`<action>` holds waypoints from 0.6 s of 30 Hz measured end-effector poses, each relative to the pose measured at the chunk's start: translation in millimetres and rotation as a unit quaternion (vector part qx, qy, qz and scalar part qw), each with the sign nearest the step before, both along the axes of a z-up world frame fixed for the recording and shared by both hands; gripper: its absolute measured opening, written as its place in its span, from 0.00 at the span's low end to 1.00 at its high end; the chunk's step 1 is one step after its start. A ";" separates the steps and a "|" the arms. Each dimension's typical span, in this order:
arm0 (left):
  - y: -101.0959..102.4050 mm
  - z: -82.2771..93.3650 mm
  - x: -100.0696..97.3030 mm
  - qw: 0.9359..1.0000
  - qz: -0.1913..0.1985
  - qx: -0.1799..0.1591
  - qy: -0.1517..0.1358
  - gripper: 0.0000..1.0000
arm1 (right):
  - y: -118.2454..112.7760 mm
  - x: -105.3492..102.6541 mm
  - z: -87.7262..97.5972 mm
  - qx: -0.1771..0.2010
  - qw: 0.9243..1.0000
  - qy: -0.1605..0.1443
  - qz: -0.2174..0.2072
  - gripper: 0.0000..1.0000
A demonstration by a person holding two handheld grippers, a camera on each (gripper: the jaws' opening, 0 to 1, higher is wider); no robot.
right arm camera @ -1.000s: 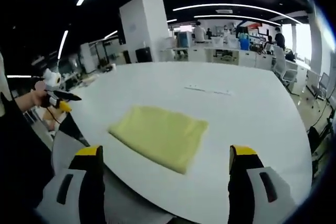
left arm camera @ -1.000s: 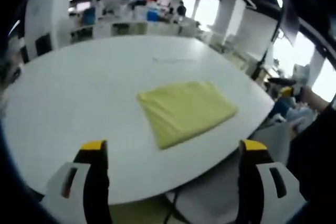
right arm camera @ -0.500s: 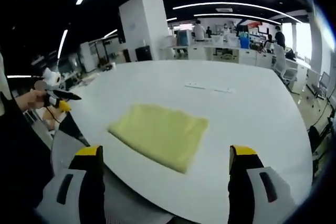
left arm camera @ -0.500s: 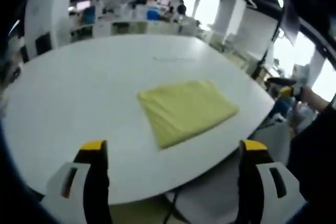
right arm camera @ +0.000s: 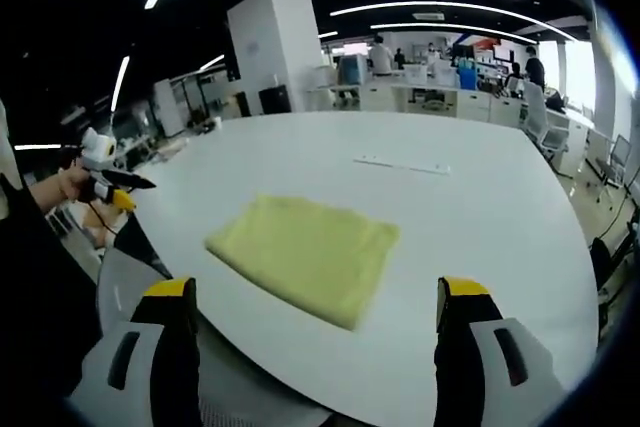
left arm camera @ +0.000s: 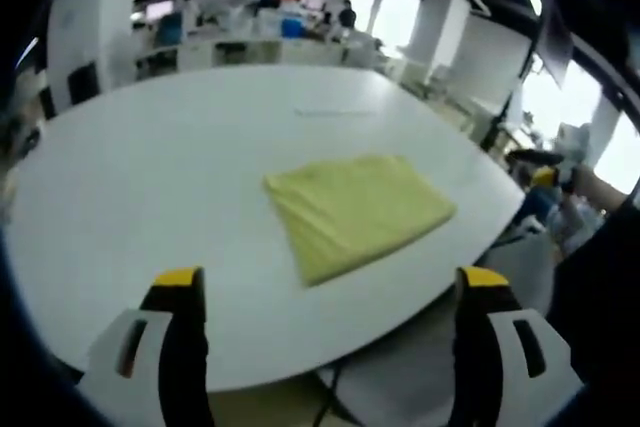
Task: Fold the garment on the visible template until the final outline fits inside the template.
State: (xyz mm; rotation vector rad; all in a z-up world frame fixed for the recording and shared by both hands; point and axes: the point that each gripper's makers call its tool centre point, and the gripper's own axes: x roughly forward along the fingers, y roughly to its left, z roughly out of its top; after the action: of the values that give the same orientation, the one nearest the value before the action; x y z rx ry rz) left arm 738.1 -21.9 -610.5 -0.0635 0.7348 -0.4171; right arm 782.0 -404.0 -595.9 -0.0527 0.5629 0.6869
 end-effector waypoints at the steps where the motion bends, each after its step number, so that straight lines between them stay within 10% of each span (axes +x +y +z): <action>1: -0.1 -0.6 0.1 1.000 0.000 0.000 0.001 0.99 | 0.5 0.3 0.1 0.001 1.000 -0.001 0.001 0.99; 18: 0.2 -3.5 0.1 1.000 0.002 -0.001 0.005 0.99 | 0.9 0.5 -3.6 0.001 1.000 0.007 0.002 1.00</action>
State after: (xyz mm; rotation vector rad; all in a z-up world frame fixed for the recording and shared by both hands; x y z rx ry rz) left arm 738.2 -21.7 -614.0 -0.0689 0.7446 -0.4135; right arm 782.6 -403.1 -599.5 -0.0465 0.5763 0.6919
